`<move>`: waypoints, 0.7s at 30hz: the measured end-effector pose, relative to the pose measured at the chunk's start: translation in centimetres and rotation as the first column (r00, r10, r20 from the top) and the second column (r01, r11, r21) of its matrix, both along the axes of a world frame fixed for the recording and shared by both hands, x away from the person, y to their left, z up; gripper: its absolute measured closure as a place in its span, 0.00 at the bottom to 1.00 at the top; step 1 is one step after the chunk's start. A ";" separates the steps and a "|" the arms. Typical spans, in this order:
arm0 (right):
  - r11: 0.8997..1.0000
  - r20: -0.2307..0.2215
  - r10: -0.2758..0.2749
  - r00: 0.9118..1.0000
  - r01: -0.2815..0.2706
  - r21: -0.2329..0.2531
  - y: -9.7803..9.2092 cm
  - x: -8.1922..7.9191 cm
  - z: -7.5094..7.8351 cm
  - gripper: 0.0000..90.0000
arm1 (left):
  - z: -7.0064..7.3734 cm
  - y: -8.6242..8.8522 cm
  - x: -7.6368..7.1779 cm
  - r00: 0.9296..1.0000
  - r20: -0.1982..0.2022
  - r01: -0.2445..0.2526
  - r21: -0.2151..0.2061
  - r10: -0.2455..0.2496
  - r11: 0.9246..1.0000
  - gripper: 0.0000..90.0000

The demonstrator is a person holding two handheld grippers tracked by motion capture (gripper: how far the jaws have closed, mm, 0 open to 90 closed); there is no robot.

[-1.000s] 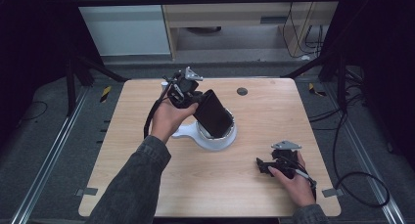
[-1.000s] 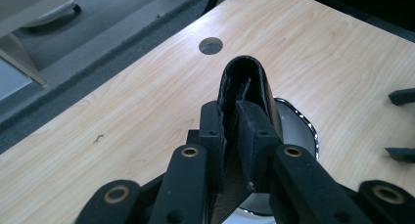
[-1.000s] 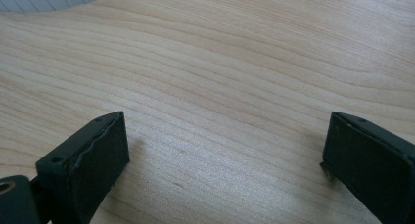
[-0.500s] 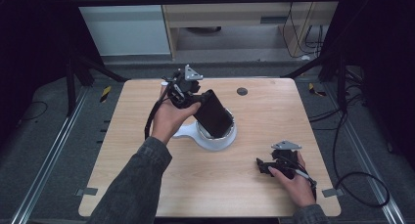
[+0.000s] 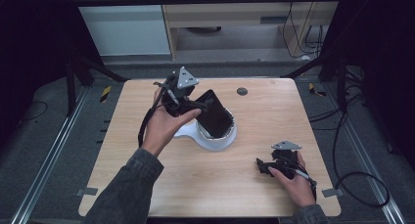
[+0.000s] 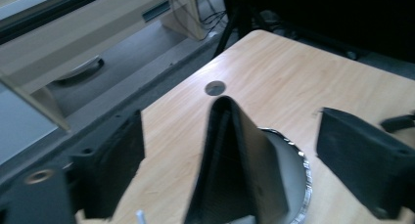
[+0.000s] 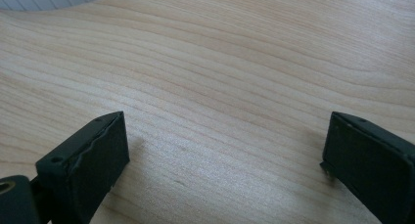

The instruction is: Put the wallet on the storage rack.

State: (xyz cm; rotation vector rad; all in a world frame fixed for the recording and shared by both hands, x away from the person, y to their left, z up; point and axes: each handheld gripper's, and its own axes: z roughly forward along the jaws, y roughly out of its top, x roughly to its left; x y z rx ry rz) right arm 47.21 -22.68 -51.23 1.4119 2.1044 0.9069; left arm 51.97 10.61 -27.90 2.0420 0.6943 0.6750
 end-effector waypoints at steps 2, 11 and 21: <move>1.000 0.000 -0.001 1.000 0.001 0.000 0.0 0.0 0.0 0.04 | -0.4 0.3 -1.1 1.000 0.002 0.016 -0.029 -0.016 0.999 0.06; 1.000 0.000 -0.002 1.000 0.002 0.003 0.0 0.0 0.0 0.04 | -3.3 2.2 -4.8 0.998 -0.015 0.065 -0.065 -0.066 0.996 0.04; 1.000 0.000 -0.002 1.000 0.002 0.002 0.0 0.0 0.0 0.04 | -9.3 4.1 -6.7 0.994 -0.086 0.068 -0.001 -0.067 0.998 0.04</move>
